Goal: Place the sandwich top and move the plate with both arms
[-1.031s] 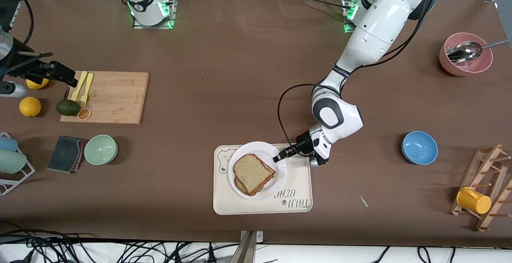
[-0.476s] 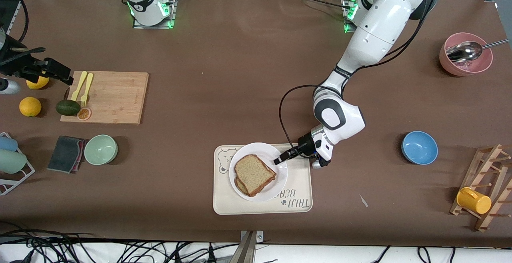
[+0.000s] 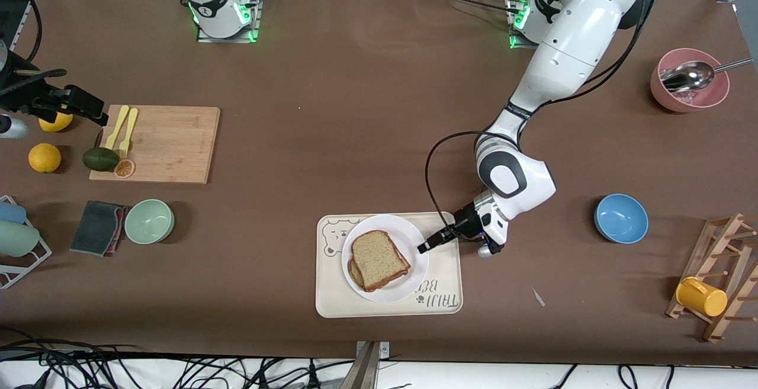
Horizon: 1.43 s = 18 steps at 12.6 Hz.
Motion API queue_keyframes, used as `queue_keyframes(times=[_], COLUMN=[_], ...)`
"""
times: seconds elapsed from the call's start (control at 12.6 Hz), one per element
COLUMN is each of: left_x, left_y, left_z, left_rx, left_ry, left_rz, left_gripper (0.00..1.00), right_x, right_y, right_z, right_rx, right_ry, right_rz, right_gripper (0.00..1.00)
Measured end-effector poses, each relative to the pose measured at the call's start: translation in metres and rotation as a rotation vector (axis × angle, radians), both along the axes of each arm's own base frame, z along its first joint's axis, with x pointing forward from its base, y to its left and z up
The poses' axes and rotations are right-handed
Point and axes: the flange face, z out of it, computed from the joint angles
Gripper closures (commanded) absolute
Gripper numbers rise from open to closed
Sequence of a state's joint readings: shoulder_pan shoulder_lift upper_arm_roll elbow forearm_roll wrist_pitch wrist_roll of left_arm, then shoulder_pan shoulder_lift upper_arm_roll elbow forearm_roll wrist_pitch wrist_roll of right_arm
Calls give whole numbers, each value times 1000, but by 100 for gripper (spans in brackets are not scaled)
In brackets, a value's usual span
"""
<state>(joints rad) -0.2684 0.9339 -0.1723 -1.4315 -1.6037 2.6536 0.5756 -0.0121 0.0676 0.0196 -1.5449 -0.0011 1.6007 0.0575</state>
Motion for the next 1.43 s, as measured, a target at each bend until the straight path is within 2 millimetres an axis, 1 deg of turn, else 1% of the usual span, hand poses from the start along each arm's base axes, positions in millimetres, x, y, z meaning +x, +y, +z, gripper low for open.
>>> queue_keyframes(times=[0.24, 0.4, 0.63, 0.71, 0.87, 1.03, 1.11, 1.27, 1.43], left_x=[5, 7, 11, 13, 17, 23, 26, 32, 35], left_y=[10, 17, 31, 34, 43, 52, 55, 64, 79], left_z=[10, 17, 23, 23, 26, 33, 42, 65, 92], left_rx=[-4, 32, 77, 88, 101, 141, 165, 211, 277], left_ry=[-12, -30, -52, -58, -62, -23, 14, 67, 109], left_rz=[-8, -39, -71, -84, -117, -171, -197, -247, -287], left_gripper=[32, 28, 19, 18, 8, 5, 1, 1, 0], right_x=[0, 0, 0, 0, 0, -1, -1, -1, -2], right_y=[0, 0, 1, 1, 1, 2, 2, 3, 3], right_z=[0, 0, 0, 0, 1, 2, 2, 3, 3], right_rx=[0, 0, 0, 0, 1, 1, 1, 1, 1], right_ry=[0, 0, 0, 0, -1, -3, -4, -5, -6], right_rz=[3, 6, 7, 8, 9, 10, 12, 13, 14], right_gripper=[0, 0, 0, 0, 0, 0, 0, 0, 0])
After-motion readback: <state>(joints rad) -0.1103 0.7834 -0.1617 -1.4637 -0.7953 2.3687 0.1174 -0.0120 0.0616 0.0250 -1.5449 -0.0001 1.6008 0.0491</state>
